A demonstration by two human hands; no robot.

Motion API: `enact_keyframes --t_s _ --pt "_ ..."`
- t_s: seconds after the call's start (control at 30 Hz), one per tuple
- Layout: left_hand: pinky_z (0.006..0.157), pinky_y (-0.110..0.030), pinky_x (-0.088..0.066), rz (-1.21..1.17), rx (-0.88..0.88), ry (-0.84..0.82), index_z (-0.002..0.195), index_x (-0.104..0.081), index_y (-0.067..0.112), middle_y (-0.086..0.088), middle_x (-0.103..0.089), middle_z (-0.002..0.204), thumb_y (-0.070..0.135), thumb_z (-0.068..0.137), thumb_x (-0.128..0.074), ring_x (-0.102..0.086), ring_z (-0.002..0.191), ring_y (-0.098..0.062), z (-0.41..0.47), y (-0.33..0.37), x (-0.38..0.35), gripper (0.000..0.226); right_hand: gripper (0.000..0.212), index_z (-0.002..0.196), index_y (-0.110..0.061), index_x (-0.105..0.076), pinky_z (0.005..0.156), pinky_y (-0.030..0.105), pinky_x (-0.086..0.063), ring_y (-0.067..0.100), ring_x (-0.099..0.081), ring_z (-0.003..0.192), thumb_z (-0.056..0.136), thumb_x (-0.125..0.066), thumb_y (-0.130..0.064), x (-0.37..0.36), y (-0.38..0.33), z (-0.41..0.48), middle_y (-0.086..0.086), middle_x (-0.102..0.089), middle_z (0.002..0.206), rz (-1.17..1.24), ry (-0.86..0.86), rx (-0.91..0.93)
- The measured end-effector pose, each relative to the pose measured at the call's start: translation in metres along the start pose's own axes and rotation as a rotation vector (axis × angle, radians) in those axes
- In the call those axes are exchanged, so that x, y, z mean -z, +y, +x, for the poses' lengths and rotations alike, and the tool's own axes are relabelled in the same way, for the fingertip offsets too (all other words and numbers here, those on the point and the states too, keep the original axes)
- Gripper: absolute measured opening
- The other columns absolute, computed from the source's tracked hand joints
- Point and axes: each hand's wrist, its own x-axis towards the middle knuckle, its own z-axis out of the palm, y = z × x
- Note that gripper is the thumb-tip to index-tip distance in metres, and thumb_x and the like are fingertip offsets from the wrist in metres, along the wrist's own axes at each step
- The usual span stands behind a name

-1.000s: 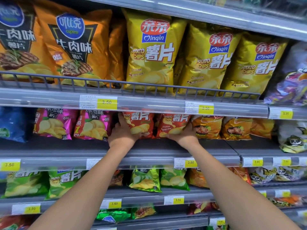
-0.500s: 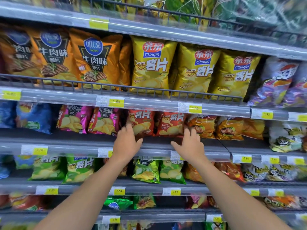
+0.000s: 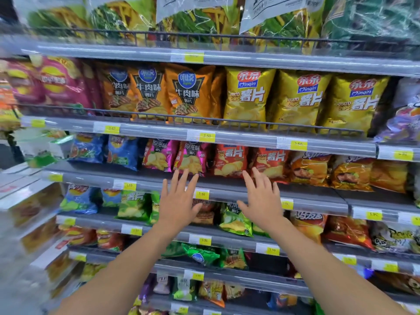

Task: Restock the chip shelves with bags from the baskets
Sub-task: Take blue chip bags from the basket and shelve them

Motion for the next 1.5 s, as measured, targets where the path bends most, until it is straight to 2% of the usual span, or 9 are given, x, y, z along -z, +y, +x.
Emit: enact_keyframes --t_s 0.6,0.73,0.93,1.07,1.13,1.17,1.23,1.3,1.5 --pt "0.129 -0.057 -0.003 -0.072 0.049 -0.080 0.166 0.001 0.033 -0.004 0.006 0.175 0.070 0.099 -0.043 0.012 0.161 -0.030 0.052 -0.150 -0.022 0.088 0.086 0.163 -0.029 -0.015 0.123 0.054 -0.025 0.033 -0.020 0.154 0.096 -0.062 -0.055 -0.043 -0.145 0.086 0.010 -0.015 0.170 0.004 0.024 0.026" --pt "0.129 -0.055 -0.004 -0.119 0.010 -0.117 0.165 -0.010 0.031 -0.010 -0.009 0.174 0.066 0.101 -0.043 -0.001 0.161 -0.034 0.080 -0.176 -0.037 0.081 0.075 0.156 -0.023 -0.031 0.117 0.052 -0.033 0.037 -0.035 0.145 0.095 -0.065 -0.052 -0.060 -0.169 0.112 0.013 -0.035 0.158 -0.019 0.008 -0.054" --pt "0.121 -0.049 -0.030 -0.384 0.108 -0.211 0.160 -0.026 0.009 -0.016 -0.022 0.169 0.059 0.100 -0.054 -0.018 0.156 -0.037 0.116 -0.195 -0.051 0.082 0.062 0.120 -0.009 -0.053 0.092 0.037 -0.049 0.029 -0.056 0.112 0.091 -0.063 -0.062 -0.073 -0.187 0.140 0.010 -0.062 0.116 0.007 0.025 -0.258" --pt "0.108 -0.045 -0.043 -0.422 0.160 -0.233 0.133 -0.058 -0.003 -0.022 -0.057 0.143 0.048 0.101 -0.060 -0.051 0.134 -0.040 0.133 -0.200 -0.056 0.060 0.061 0.103 -0.009 -0.064 0.089 0.039 -0.050 0.033 -0.061 0.109 0.090 -0.060 -0.069 -0.077 -0.195 0.155 0.011 -0.070 0.106 -0.040 -0.075 -0.351" --pt "0.116 -0.042 -0.035 -0.431 0.169 -0.206 0.144 -0.050 -0.005 -0.023 -0.047 0.154 0.047 0.101 -0.060 -0.042 0.144 -0.037 0.142 -0.203 -0.066 0.069 0.067 0.108 -0.009 -0.067 0.091 0.039 -0.049 0.034 -0.061 0.115 0.089 -0.058 -0.072 -0.083 -0.196 0.165 0.012 -0.070 0.112 -0.014 -0.119 -0.399" --pt "0.123 -0.040 -0.026 -0.443 0.172 -0.174 0.154 -0.037 -0.003 -0.021 -0.033 0.164 0.050 0.099 -0.063 -0.029 0.153 -0.036 0.147 -0.205 -0.071 0.081 0.077 0.126 -0.006 -0.062 0.094 0.041 -0.048 0.036 -0.058 0.122 0.088 -0.057 -0.074 -0.087 -0.195 0.170 0.014 -0.066 0.127 0.004 -0.136 -0.433" --pt "0.128 -0.039 -0.014 -0.471 0.187 -0.126 0.165 -0.011 0.005 -0.015 -0.013 0.173 0.054 0.093 -0.070 -0.011 0.160 -0.032 0.154 -0.208 -0.081 0.105 0.108 0.159 -0.005 -0.023 0.102 0.045 -0.045 0.037 -0.045 0.138 0.085 -0.061 -0.074 -0.093 -0.194 0.177 0.016 -0.040 0.157 0.092 -0.132 -0.485" --pt "0.127 -0.042 -0.017 -0.495 0.206 -0.124 0.166 -0.004 0.009 -0.012 -0.007 0.174 0.052 0.089 -0.076 -0.007 0.160 -0.030 0.161 -0.209 -0.089 0.114 0.123 0.162 -0.007 0.002 0.108 0.047 -0.041 0.037 -0.034 0.146 0.083 -0.068 -0.069 -0.097 -0.192 0.182 0.015 -0.026 0.164 0.208 -0.091 -0.509" --pt "0.121 -0.048 -0.030 -0.459 0.274 -0.145 0.165 -0.002 0.010 -0.010 -0.006 0.174 0.055 0.085 -0.078 -0.016 0.157 -0.034 0.173 -0.208 -0.093 0.119 0.132 0.161 -0.010 0.012 0.114 0.051 -0.038 0.038 -0.031 0.148 0.079 -0.075 -0.066 -0.103 -0.188 0.206 0.017 -0.028 0.162 0.373 -0.236 -0.652"
